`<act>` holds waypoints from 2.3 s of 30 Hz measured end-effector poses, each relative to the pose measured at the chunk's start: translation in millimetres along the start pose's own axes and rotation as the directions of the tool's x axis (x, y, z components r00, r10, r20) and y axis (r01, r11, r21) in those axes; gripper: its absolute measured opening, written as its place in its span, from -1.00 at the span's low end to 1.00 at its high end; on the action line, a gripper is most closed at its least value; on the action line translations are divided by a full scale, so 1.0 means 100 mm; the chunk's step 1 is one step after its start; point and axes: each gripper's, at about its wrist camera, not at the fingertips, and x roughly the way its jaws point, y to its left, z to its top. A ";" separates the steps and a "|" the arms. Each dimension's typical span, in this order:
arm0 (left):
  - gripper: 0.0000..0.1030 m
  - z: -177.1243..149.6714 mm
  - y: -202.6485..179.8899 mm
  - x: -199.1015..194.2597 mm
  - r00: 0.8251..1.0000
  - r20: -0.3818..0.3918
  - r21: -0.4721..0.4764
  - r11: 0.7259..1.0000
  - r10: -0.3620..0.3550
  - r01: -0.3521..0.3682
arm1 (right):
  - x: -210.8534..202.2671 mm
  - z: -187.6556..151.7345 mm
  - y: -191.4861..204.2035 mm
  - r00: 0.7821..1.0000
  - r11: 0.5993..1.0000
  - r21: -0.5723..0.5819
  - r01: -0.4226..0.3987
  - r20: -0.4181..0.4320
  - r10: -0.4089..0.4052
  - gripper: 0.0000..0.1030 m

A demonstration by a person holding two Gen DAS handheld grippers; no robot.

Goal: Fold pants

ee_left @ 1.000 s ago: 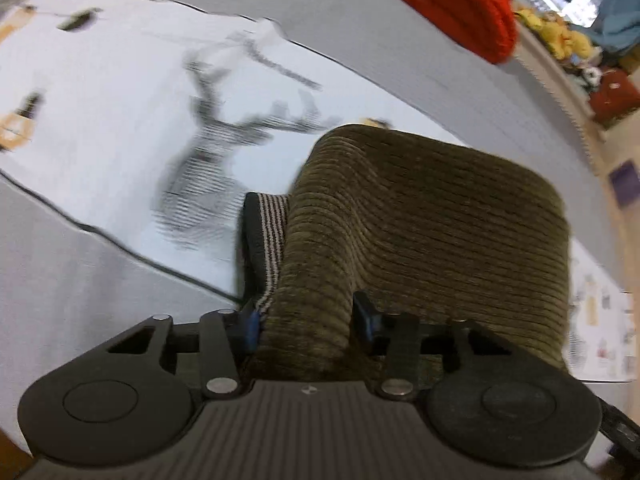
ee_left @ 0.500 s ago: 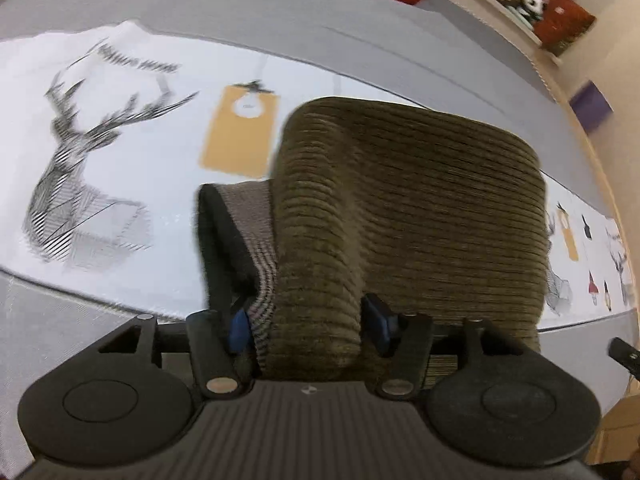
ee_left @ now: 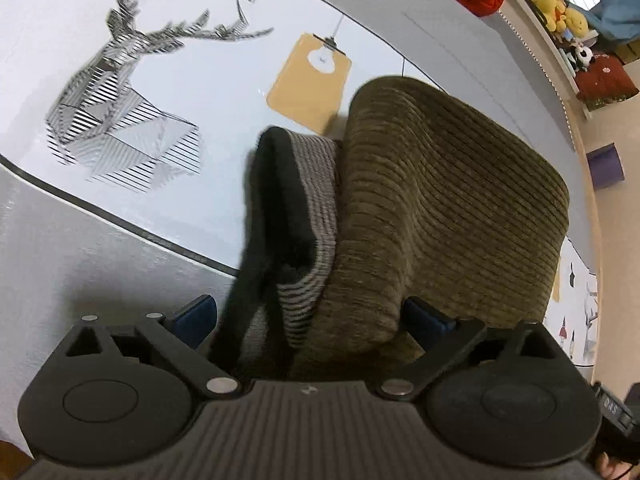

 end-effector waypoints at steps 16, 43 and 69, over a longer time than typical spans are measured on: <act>0.67 0.03 -0.42 0.25 0.993 0.044 0.129 0.985 0.110 -0.115 | 0.63 0.27 0.21 0.993 0.997 -0.063 -0.042 -0.116 0.034 0.49; 0.27 -0.09 -0.73 -0.27 0.967 0.245 0.325 0.946 -0.070 -0.014 | -0.47 0.24 -0.55 0.995 0.998 -0.067 0.009 0.101 -0.002 -0.49; 0.37 0.46 -0.48 -0.03 0.965 0.182 0.034 0.982 -0.187 0.184 | -0.04 0.78 -0.09 0.959 0.994 -0.087 0.066 0.282 -0.039 -0.24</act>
